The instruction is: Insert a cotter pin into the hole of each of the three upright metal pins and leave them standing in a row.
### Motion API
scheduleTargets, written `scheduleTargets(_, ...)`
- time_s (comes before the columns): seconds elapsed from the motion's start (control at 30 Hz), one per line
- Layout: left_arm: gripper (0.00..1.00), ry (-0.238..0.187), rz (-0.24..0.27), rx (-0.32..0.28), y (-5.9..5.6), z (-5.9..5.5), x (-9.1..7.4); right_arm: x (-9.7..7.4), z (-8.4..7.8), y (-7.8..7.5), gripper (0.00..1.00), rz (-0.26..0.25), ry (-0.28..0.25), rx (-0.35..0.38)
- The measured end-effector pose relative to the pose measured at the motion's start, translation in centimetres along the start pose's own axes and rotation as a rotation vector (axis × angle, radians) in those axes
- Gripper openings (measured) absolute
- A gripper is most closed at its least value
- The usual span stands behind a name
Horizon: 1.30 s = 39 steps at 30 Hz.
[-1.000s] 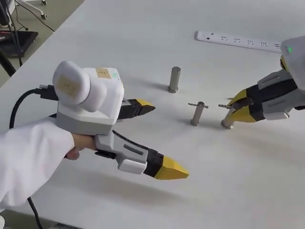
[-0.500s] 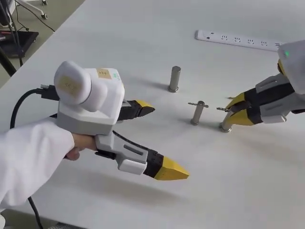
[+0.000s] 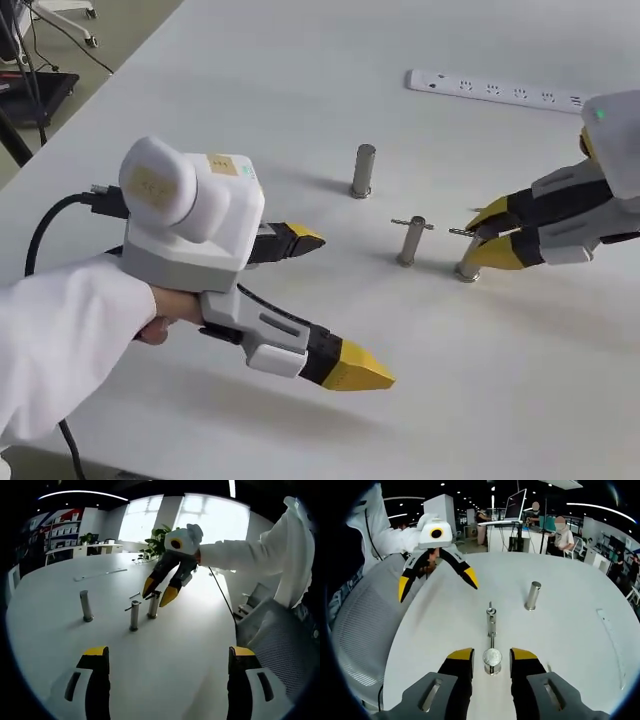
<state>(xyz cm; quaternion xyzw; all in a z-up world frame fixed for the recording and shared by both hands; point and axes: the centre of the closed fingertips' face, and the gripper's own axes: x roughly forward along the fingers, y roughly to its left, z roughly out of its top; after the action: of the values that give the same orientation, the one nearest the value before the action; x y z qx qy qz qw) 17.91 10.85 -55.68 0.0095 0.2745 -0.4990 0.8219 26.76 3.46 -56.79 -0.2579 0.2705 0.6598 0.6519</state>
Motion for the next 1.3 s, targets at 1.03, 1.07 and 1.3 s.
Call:
scheduleTargets(1.03, 0.99, -0.128, 0.051, -0.032, 0.4, 2.3, -3.1, -6.8, -0.7, 5.1, 0.73, -0.336, -0.219, 0.302)
scheduleTargets(1.07, 0.99, -0.127, 0.053, -0.032, 0.4, 2.2, -3.1, -6.9, -1.1, 5.2, 0.74, -0.345, -0.22, 0.321)
scheduleTargets(1.3, 0.99, -0.121, 0.062, -0.041, 0.8, 1.8, -3.4, -8.2, -2.2, 5.1, 0.84, -0.431, -0.255, 0.383)
